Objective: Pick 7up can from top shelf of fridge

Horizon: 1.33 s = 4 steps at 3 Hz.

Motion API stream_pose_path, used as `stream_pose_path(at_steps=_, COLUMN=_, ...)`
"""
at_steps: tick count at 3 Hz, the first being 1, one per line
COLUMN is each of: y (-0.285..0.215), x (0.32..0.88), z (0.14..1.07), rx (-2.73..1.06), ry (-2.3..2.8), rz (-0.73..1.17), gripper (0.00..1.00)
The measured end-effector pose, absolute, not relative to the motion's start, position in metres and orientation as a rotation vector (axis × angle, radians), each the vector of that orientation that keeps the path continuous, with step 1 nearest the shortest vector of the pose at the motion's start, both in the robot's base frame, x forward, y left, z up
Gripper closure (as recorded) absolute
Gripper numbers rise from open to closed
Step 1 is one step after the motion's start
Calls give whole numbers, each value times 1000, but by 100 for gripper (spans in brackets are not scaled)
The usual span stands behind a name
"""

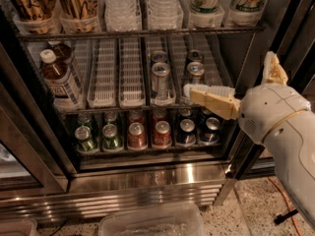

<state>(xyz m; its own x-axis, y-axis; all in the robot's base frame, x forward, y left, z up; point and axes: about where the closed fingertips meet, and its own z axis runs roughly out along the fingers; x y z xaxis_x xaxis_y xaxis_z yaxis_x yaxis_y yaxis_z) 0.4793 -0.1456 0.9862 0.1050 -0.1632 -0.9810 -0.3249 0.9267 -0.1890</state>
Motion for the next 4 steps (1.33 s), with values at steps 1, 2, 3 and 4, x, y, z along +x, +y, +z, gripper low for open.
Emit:
stream_pose_path(at_steps=1, y=-151, x=480, z=990, rx=-394, ry=1469, rz=118, gripper=0)
stream_pose_path(at_steps=2, y=-162, x=489, z=999, rx=-386, ry=1450, rz=108, gripper=0)
stream_pose_path(at_steps=3, y=-171, x=498, z=1002, rx=-376, ry=1443, rz=109, gripper=0)
stream_pose_path(at_steps=4, y=-173, x=509, z=1004, rx=-377, ry=1434, rz=117, gripper=0)
